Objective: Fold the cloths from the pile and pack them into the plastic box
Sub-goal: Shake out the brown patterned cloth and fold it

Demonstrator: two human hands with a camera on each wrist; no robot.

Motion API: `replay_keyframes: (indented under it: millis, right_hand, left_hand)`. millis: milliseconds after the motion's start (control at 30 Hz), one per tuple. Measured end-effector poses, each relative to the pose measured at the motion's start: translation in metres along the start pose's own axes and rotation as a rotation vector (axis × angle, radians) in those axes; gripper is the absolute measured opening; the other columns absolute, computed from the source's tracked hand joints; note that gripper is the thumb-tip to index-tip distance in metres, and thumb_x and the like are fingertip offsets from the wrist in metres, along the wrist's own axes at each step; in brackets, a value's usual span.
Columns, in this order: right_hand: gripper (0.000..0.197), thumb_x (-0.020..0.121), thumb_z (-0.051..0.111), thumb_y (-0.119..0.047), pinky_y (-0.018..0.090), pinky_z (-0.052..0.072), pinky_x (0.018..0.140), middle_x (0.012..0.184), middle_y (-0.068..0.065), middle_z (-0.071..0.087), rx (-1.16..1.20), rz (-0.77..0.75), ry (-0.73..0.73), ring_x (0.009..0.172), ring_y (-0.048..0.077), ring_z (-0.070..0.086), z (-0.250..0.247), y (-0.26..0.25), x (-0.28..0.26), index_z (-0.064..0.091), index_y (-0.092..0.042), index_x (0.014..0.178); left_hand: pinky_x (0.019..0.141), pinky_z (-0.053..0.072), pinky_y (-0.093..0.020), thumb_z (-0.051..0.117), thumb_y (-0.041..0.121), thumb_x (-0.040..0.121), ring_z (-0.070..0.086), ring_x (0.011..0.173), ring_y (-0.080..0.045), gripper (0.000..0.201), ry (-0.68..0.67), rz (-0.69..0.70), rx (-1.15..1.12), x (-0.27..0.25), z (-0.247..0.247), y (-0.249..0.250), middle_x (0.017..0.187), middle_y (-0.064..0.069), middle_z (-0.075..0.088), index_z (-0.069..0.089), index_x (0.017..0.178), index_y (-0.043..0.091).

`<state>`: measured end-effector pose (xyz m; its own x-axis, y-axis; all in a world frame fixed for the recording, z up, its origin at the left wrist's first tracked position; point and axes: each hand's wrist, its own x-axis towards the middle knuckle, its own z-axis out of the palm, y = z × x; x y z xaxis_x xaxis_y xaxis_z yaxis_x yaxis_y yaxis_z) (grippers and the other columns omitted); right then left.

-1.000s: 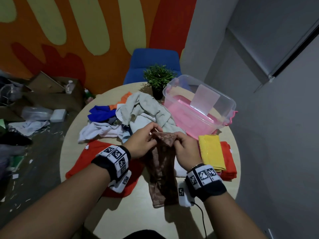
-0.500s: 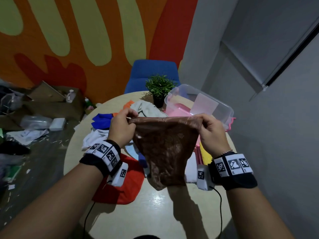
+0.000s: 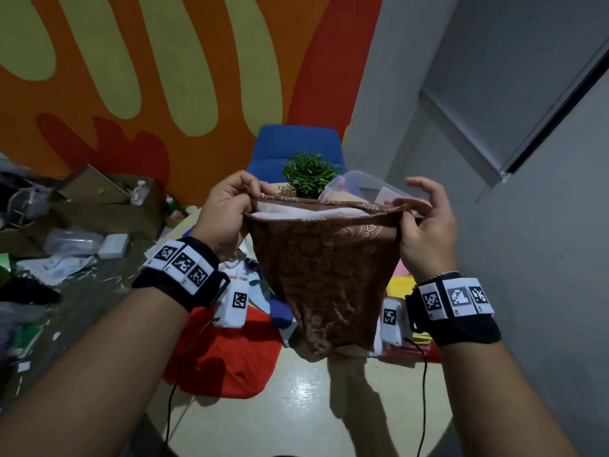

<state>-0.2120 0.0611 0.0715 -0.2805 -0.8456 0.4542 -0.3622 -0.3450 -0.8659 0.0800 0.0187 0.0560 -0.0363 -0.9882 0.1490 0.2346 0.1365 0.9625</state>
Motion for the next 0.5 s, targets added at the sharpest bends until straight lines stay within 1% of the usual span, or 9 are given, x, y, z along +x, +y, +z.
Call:
replay_keyframes:
  millis: [33, 67, 167, 267, 333, 367, 400, 467, 500]
  right_hand:
    - [0.062, 0.084, 0.044, 0.014, 0.031, 0.054, 0.085, 0.091, -0.001, 0.073, -0.031, -0.035, -0.070, 0.092, 0.016, 0.070, -0.001, 0.000, 0.001, 0.061, -0.041, 0.109]
    - [0.065, 0.081, 0.042, 0.015, 0.031, 0.052, 0.088, 0.092, -0.004, 0.071, -0.085, -0.071, -0.136, 0.094, 0.016, 0.069, -0.001, 0.001, 0.002, 0.063, -0.041, 0.105]
    - [0.055, 0.068, 0.039, 0.013, 0.027, 0.048, 0.080, 0.085, -0.008, 0.063, -0.207, -0.163, -0.247, 0.085, 0.018, 0.063, -0.003, 0.000, 0.006, 0.064, -0.036, 0.078]
    - [0.045, 0.065, 0.041, 0.010, 0.031, 0.046, 0.072, 0.074, -0.004, 0.059, -0.150, -0.201, -0.109, 0.074, 0.020, 0.059, -0.010, -0.012, 0.019, 0.059, -0.031, 0.061]
    - [0.037, 0.066, 0.043, 0.001, 0.035, 0.046, 0.068, 0.066, -0.007, 0.058, -0.113, -0.169, -0.024, 0.067, 0.019, 0.058, -0.017, -0.018, 0.030, 0.060, -0.030, 0.055]
    - [0.033, 0.066, 0.043, -0.004, 0.037, 0.046, 0.066, 0.064, -0.007, 0.058, -0.127, -0.128, -0.054, 0.065, 0.018, 0.057, -0.017, -0.021, 0.033, 0.061, -0.029, 0.055]
    - [0.028, 0.066, 0.043, -0.009, 0.038, 0.045, 0.064, 0.061, -0.007, 0.059, -0.149, -0.084, -0.111, 0.063, 0.018, 0.056, -0.016, -0.024, 0.033, 0.062, -0.027, 0.055]
    - [0.025, 0.066, 0.043, -0.009, 0.036, 0.042, 0.061, 0.057, -0.004, 0.059, -0.103, -0.010, -0.187, 0.058, 0.019, 0.053, -0.009, -0.027, 0.030, 0.061, -0.021, 0.055]
    - [0.025, 0.068, 0.044, -0.007, 0.035, 0.040, 0.060, 0.056, -0.002, 0.058, -0.061, 0.017, -0.208, 0.057, 0.019, 0.051, -0.003, -0.029, 0.028, 0.061, -0.020, 0.055]
  left_hand:
    - [0.089, 0.048, -0.043, 0.027, -0.023, 0.068, 0.055, 0.093, -0.025, 0.047, 0.006, 0.009, 0.051, 0.001, 0.000, 0.001, 0.088, -0.012, 0.062, 0.054, 0.060, 0.015]
    - [0.087, 0.048, -0.041, 0.027, -0.023, 0.069, 0.056, 0.090, -0.023, 0.050, 0.017, 0.011, 0.100, 0.002, 0.000, 0.003, 0.085, -0.012, 0.061, 0.055, 0.054, 0.016]
    - [0.071, 0.044, -0.029, 0.032, -0.019, 0.073, 0.058, 0.075, -0.015, 0.049, 0.020, 0.037, 0.228, 0.007, 0.000, 0.017, 0.075, -0.013, 0.058, 0.056, 0.047, 0.015]
    - [0.057, 0.043, -0.025, 0.041, -0.008, 0.083, 0.056, 0.057, -0.016, 0.039, 0.097, 0.174, 0.452, 0.013, 0.003, 0.038, 0.064, -0.013, 0.060, 0.063, 0.056, 0.010]
    - [0.048, 0.038, -0.026, 0.045, -0.005, 0.086, 0.051, 0.048, -0.030, 0.035, 0.113, 0.250, 0.580, 0.017, 0.004, 0.049, 0.058, -0.015, 0.061, 0.068, 0.062, 0.008]
    - [0.048, 0.040, -0.028, 0.045, -0.004, 0.086, 0.053, 0.049, -0.036, 0.036, 0.077, 0.251, 0.643, 0.018, 0.005, 0.051, 0.058, -0.013, 0.064, 0.070, 0.063, 0.010]
    - [0.050, 0.045, -0.032, 0.046, -0.005, 0.087, 0.059, 0.054, -0.035, 0.037, 0.027, 0.228, 0.678, 0.018, 0.007, 0.051, 0.061, -0.008, 0.067, 0.071, 0.065, 0.013]
    - [0.066, 0.056, -0.038, 0.047, -0.009, 0.088, 0.067, 0.068, -0.023, 0.038, -0.098, 0.166, 0.662, 0.014, 0.016, 0.046, 0.076, -0.001, 0.072, 0.072, 0.076, 0.017]
    - [0.073, 0.056, -0.036, 0.048, -0.010, 0.088, 0.067, 0.076, -0.017, 0.036, -0.175, 0.156, 0.659, 0.010, 0.024, 0.041, 0.085, 0.000, 0.074, 0.072, 0.085, 0.017]
